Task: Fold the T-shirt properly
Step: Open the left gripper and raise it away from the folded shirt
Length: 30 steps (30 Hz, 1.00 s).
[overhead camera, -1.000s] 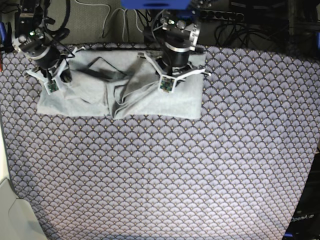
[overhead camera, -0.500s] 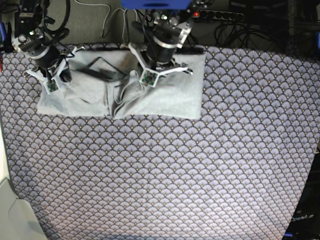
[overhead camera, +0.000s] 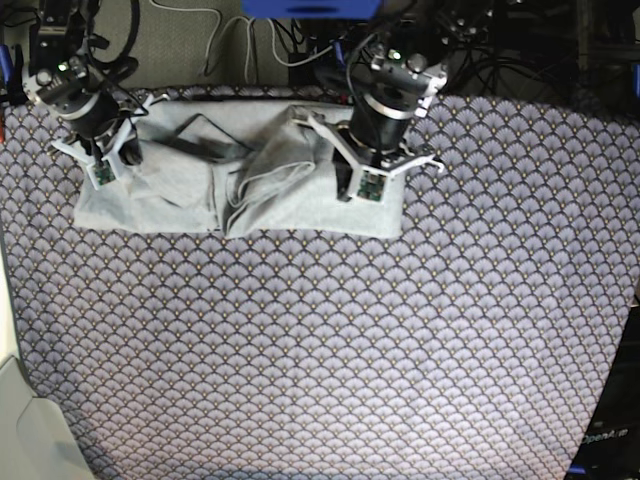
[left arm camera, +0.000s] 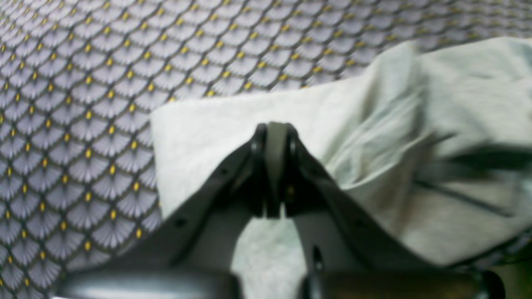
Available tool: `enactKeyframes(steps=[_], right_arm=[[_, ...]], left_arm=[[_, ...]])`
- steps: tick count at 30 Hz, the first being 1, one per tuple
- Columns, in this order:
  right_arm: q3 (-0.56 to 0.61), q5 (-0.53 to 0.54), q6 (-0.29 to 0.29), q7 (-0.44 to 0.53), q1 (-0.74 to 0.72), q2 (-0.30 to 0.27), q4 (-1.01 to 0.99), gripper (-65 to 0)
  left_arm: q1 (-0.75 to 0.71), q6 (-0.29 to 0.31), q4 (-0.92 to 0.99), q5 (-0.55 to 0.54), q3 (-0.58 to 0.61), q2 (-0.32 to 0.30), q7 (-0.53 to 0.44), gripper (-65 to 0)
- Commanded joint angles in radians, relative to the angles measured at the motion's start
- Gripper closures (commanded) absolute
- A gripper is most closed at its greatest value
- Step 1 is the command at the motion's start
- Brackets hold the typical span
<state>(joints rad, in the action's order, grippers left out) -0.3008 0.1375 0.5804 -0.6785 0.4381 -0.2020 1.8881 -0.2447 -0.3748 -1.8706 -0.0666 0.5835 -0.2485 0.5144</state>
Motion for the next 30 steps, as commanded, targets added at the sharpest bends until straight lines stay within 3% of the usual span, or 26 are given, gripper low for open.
enactKeyframes(steps=[1,7,20,26,30], right_arm=[[-0.007,0.009,0.000,0.018,-0.002,-0.011,0.015,0.0],[-0.007,0.009,0.000,0.018,0.001,-0.011,0.015,0.0],[-0.007,0.009,0.000,0.018,0.008,-0.012,0.015,0.0],[-0.008,0.009,-0.001,0.018,0.009,-0.011,0.015,0.0],[-0.008,0.009,-0.001,0.018,0.009,-0.011,0.015,0.0]], left_arm=[[0.020,0.003,0.001,-0.012,0.002,0.007,-0.017,-0.4],[0.071,0.004,0.095,-0.114,0.033,0.002,-0.015,-0.5],[0.273,0.004,0.151,-0.134,0.419,0.005,-0.018,-0.4],[0.272,-0.005,0.012,-0.124,0.419,-0.033,-0.018,-0.4],[0.249,-0.006,-0.031,-0.126,0.327,-0.081,-0.017,-0.4]])
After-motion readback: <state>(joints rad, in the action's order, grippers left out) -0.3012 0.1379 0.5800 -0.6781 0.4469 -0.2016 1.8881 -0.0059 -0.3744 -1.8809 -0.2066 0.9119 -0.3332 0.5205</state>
